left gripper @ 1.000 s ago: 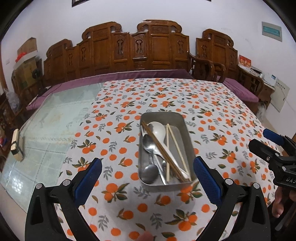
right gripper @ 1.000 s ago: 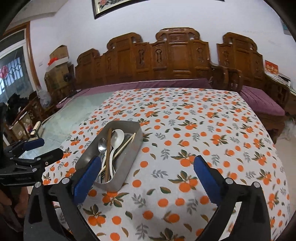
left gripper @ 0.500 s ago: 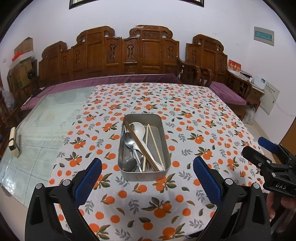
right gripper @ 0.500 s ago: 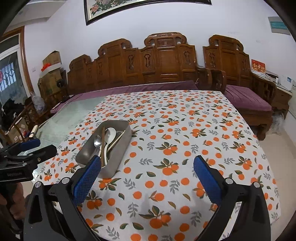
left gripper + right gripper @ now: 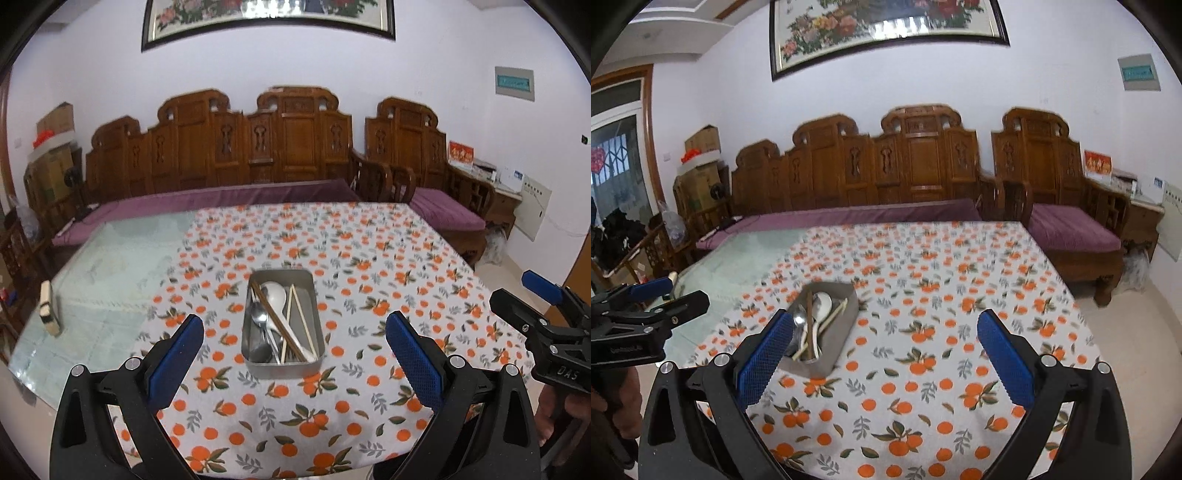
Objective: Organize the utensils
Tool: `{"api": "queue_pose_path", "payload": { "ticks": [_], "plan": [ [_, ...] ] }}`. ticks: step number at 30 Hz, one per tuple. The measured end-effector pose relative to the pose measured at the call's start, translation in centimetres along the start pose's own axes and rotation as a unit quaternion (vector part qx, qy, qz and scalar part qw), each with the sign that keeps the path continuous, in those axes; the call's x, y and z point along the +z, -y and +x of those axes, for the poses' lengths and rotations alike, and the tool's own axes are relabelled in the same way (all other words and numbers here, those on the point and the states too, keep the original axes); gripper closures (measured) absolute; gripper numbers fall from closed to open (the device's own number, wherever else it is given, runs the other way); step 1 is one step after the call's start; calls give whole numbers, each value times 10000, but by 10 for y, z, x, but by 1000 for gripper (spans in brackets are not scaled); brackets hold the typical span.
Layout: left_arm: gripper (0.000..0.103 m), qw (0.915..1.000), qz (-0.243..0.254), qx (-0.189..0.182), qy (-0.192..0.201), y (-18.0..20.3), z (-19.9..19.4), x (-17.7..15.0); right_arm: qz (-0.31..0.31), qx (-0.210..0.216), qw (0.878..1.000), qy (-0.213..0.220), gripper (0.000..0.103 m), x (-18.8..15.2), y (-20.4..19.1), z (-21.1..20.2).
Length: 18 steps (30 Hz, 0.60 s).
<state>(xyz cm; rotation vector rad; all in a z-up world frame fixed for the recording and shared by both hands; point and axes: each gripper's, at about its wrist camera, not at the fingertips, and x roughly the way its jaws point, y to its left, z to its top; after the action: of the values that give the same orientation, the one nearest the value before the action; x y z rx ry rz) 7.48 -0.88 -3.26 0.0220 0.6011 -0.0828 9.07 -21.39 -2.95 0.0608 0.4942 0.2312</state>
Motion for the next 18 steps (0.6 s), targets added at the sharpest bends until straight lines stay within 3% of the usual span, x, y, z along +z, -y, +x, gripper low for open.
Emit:
{"api": "queue_pose_path", "payload": {
  "ticks": [8,18],
  "plan": [
    [8,9986,23,48,536,3,-47,21,-213,1,9983,550,3,23,-15,-45],
    [8,9968,-26,47,803,5,-72,25,-193,-39,9976,660,3,27,-18,-58]
  ]
}}
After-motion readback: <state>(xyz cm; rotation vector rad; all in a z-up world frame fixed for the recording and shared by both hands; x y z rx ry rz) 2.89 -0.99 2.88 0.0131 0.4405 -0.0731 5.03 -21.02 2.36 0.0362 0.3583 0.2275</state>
